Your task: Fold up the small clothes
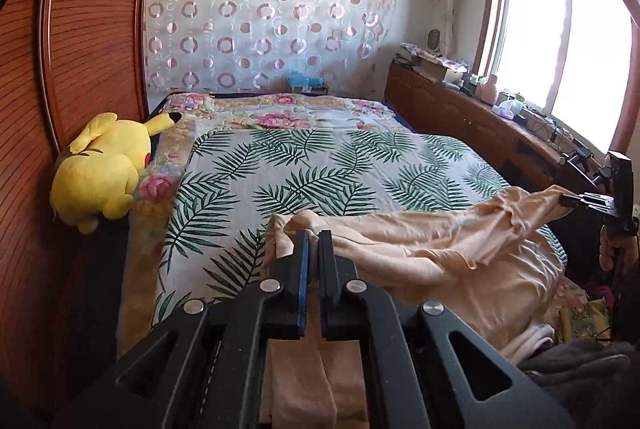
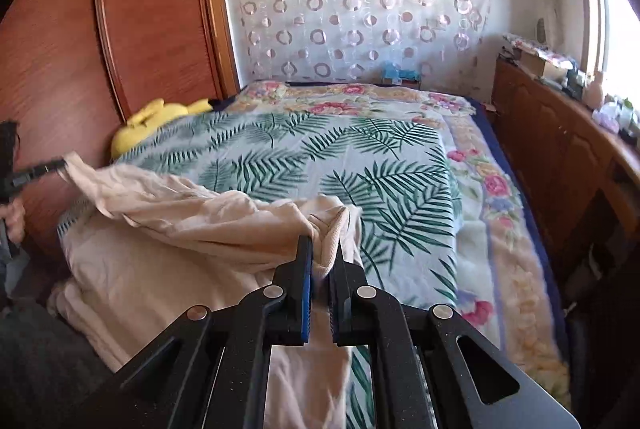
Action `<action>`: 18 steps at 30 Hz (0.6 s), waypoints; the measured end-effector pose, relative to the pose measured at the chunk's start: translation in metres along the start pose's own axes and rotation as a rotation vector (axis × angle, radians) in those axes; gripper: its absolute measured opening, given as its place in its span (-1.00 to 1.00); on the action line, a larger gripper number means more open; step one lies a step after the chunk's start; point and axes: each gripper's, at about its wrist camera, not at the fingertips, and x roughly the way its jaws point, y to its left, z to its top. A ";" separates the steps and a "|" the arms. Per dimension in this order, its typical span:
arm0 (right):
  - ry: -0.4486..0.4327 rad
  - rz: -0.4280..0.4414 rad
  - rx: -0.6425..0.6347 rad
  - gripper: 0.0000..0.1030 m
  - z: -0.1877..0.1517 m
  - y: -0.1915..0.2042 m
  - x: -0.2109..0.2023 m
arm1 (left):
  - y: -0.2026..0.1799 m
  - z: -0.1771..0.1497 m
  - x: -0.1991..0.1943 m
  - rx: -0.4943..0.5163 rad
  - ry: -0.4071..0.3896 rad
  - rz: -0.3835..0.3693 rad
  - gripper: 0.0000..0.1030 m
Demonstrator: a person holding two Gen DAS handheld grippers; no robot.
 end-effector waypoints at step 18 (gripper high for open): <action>0.132 0.041 0.012 -0.77 -0.003 -0.007 0.030 | -0.002 -0.017 0.019 0.029 0.073 0.044 -0.15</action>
